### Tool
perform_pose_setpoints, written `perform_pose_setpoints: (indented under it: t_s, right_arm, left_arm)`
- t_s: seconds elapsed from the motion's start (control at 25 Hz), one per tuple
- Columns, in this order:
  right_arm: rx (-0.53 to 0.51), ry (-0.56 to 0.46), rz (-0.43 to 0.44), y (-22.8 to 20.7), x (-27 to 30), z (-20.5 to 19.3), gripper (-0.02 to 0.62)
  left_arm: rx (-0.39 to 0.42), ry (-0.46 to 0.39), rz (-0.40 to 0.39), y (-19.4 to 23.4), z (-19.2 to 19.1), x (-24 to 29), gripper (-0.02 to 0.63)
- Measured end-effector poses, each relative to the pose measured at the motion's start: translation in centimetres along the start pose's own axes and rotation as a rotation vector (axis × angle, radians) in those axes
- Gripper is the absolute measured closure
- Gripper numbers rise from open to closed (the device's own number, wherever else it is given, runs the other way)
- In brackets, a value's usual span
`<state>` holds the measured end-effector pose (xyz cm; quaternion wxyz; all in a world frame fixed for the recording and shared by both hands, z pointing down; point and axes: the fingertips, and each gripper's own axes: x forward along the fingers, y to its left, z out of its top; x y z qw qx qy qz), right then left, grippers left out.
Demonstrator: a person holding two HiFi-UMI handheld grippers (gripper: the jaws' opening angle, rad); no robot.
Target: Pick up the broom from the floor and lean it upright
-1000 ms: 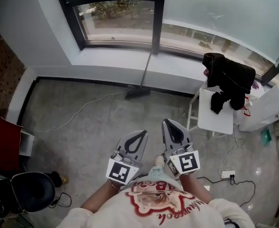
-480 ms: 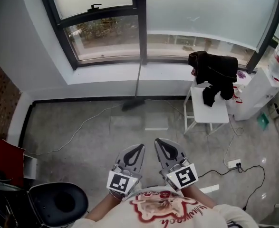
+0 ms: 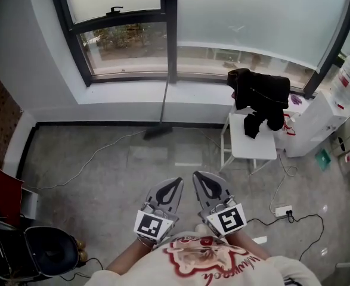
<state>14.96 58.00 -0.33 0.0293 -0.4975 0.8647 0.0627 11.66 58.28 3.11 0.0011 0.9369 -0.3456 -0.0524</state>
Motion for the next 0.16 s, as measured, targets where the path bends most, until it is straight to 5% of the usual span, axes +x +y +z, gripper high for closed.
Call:
perform_pose_setpoints:
  t_s: [0.16]
  right_arm:
    - [0.006, 0.001, 0.013, -0.84, 0.66, -0.78, 0.571]
  left_arm:
    - [-0.001, 0.005, 0.019, 0.69, -0.16, 1.02, 0.589]
